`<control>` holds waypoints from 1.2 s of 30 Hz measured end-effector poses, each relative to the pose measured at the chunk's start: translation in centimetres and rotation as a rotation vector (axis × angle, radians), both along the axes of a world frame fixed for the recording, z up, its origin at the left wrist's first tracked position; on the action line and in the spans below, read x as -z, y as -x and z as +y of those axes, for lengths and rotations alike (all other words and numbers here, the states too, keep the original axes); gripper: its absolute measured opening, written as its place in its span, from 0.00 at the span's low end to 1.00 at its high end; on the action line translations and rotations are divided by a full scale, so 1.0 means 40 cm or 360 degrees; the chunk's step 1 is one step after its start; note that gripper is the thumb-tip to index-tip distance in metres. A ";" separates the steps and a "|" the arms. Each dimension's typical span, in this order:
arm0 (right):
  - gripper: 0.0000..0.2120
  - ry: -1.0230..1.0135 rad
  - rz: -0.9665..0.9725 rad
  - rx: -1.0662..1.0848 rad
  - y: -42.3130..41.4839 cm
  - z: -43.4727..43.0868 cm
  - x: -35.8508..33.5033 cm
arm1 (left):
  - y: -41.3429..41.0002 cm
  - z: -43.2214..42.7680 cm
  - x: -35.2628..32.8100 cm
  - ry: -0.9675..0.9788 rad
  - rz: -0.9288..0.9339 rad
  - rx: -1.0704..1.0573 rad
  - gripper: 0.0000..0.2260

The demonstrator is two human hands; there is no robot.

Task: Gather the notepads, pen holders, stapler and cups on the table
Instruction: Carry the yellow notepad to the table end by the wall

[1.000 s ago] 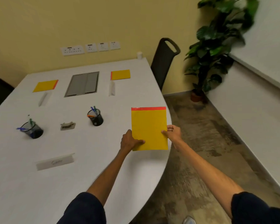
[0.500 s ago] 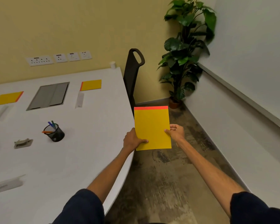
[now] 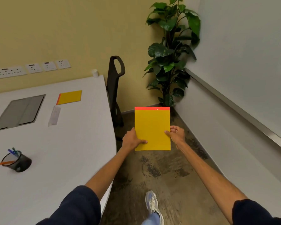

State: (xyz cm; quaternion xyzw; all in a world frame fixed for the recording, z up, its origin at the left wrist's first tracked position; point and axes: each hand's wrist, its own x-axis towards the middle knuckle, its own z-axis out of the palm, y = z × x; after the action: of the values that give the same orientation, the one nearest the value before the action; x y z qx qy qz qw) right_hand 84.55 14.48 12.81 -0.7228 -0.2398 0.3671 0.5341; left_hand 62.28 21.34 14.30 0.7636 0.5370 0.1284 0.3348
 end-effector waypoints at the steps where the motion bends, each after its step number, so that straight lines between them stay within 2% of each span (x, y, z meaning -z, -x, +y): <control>1: 0.12 -0.0001 -0.0005 0.0000 -0.025 0.035 0.001 | -0.025 0.036 0.003 0.0003 0.0000 0.0002 0.41; 9: 0.12 -0.0043 0.0033 0.0003 -0.191 0.354 -0.043 | -0.201 0.369 -0.025 0.0004 0.0006 0.0018 0.41; 13: 0.12 -0.0113 0.0013 -0.0017 -0.250 0.520 -0.066 | -0.249 0.516 -0.070 -0.0111 -0.0004 0.0002 0.41; 30: 0.11 -0.0462 0.0008 -0.0235 -0.286 1.177 -0.207 | -0.256 1.091 -0.250 -0.0418 -0.0039 -0.0361 0.36; 36: 0.16 -0.0469 -0.0020 -0.0418 -0.316 1.486 -0.270 | -0.275 1.346 -0.301 -0.0449 -0.0078 -0.0534 0.36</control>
State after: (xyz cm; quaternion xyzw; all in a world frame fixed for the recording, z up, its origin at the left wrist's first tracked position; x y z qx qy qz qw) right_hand 97.18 73.91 23.63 -0.6016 -0.3865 0.3901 0.5801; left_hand 73.28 75.16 26.33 0.6995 0.6250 0.2746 0.2115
